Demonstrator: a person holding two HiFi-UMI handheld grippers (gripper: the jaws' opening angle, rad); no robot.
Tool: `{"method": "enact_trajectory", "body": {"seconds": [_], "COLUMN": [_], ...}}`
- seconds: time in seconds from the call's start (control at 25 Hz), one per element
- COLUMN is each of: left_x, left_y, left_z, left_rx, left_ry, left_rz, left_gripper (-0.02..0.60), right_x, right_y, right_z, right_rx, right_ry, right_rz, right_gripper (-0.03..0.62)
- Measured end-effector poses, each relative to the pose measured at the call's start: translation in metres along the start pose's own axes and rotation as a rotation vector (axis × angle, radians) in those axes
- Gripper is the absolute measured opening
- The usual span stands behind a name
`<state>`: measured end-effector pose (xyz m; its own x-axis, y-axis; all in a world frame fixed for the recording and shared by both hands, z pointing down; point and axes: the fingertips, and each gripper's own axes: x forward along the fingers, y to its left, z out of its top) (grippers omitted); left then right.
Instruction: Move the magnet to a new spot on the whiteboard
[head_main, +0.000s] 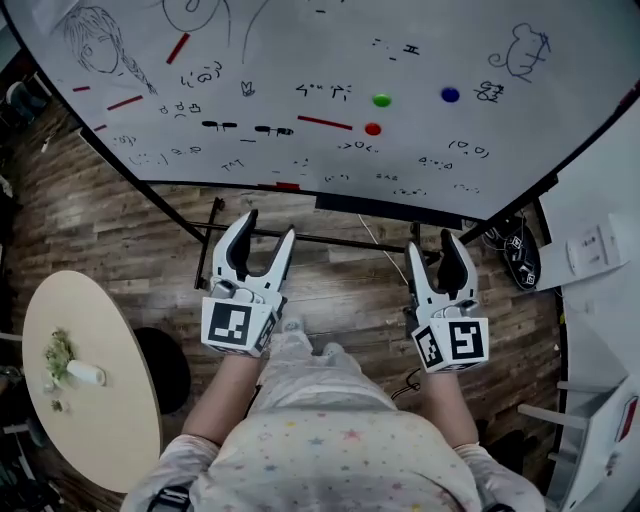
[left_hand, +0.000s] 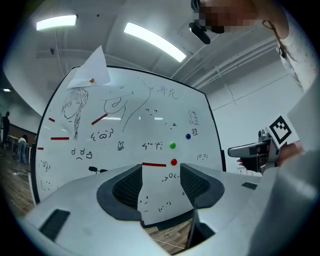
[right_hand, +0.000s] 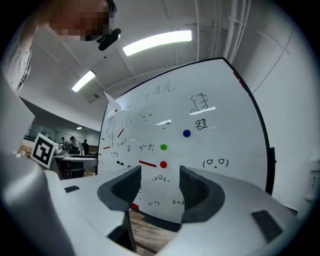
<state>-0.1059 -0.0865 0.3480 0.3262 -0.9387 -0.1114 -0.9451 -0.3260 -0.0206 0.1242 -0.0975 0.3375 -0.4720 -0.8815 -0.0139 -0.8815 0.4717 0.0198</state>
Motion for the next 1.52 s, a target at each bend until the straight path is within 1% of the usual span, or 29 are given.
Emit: {"method": "enact_trajectory", "body": {"seconds": [0.16, 0.32, 0.48, 0.6, 0.72, 0.92, 1.04, 1.12, 1.2, 1.32, 1.52], "left_x": [0.039, 0.076, 0.107, 0.120, 0.129, 0.136, 0.139, 0.142, 0.146, 0.154, 0.166], "left_y": [0.028, 0.063, 0.093, 0.102, 0.108, 0.118, 0.120, 0.116, 0.111, 0.097, 0.076], "left_z": [-0.002, 0.001, -0.002, -0.012, -0.017, -0.021, -0.024, -0.023, -0.022, -0.014, -0.005], "left_rx": [0.009, 0.026, 0.021, 0.025, 0.029, 0.018, 0.019, 0.025, 0.021, 0.012, 0.021], "left_ry": [-0.018, -0.031, -0.014, -0.015, -0.008, 0.030, 0.023, 0.004, 0.006, -0.002, -0.023], "left_rz": [-0.025, -0.056, -0.056, -0.094, -0.107, -0.071, -0.058, -0.057, -0.039, -0.030, -0.025], "left_gripper": [0.216, 0.216, 0.216, 0.216, 0.216, 0.216, 0.216, 0.216, 0.216, 0.216, 0.216], "right_x": [0.042, 0.083, 0.118, 0.133, 0.139, 0.146, 0.151, 0.153, 0.153, 0.152, 0.152], "right_y": [-0.007, -0.006, -0.009, -0.011, -0.015, -0.025, -0.033, -0.038, -0.042, -0.053, -0.075], "right_z": [-0.006, 0.001, 0.008, 0.008, 0.006, 0.000, 0.002, 0.004, 0.010, 0.021, 0.041], "right_rx": [0.008, -0.001, -0.011, -0.011, -0.013, -0.013, -0.011, -0.011, -0.017, -0.044, -0.066], "right_ry": [-0.008, -0.038, -0.065, -0.072, -0.069, -0.053, -0.061, -0.067, -0.072, -0.083, -0.122], "right_rz": [-0.040, -0.076, -0.119, -0.148, -0.175, -0.202, -0.201, -0.190, -0.175, -0.157, -0.144], "right_gripper": [0.222, 0.222, 0.222, 0.222, 0.222, 0.222, 0.222, 0.222, 0.224, 0.224, 0.226]}}
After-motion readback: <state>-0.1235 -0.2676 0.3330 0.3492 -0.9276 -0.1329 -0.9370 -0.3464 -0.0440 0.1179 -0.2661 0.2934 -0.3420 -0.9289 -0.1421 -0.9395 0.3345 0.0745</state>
